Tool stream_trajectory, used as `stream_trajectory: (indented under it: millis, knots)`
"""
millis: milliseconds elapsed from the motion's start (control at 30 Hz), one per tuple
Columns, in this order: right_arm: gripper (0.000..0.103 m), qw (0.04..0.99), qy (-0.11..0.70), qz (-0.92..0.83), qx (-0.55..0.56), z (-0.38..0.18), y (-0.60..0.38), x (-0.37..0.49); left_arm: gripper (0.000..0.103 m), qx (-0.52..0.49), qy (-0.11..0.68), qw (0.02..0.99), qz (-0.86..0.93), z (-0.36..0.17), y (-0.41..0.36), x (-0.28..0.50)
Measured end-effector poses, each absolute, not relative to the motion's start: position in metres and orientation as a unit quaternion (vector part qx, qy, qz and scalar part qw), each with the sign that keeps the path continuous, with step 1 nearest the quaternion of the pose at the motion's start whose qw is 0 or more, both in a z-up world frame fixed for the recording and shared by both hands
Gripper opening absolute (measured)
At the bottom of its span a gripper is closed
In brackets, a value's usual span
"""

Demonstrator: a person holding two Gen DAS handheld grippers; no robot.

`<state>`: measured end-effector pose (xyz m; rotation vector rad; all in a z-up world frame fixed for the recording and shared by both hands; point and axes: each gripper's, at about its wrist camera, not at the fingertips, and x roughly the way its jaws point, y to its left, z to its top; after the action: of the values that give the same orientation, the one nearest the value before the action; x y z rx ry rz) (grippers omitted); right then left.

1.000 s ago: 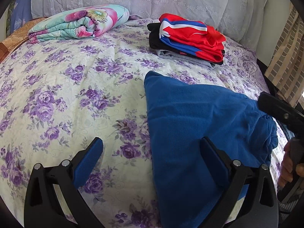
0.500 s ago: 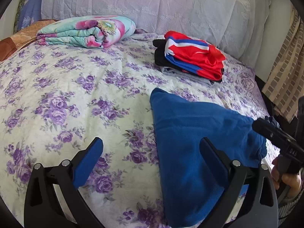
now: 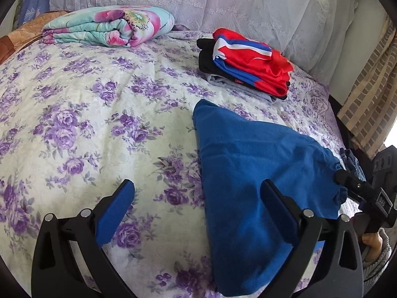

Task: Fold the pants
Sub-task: 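Grasp the knit end of the blue bundle with the right gripper, then lift the folded blue bundle off the sheet with the right gripper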

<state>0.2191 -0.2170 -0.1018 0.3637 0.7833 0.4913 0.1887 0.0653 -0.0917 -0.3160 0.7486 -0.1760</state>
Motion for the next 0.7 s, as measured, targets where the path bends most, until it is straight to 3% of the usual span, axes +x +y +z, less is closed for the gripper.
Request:
stream_trajectory:
  millis: [67, 300, 533, 700]
  knots:
    - [0.1, 0.856, 0.411, 0.239, 0.204, -0.116, -0.22, 0.226, 0.099, -0.156, 0.369, 0.91, -0.107, -0.093, 0.062, 0.188]
    - [0.1, 0.827, 0.389, 0.3, 0.273, -0.113, -0.226, 0.223, 0.099, -0.154, 0.391, 0.895, -0.152, -0.1, 0.051, 0.192]
    - [0.1, 0.815, 0.416, 0.303, 0.266, -0.116, -0.214, 0.227, 0.099, -0.167, 0.398, 0.888, -0.159, -0.102, 0.05, 0.196]
    - [0.1, 0.756, 0.448, 0.328, 0.345, -0.118, -0.218, 0.249, 0.098, -0.155, 0.407, 0.877, -0.204, -0.098, 0.032, 0.209]
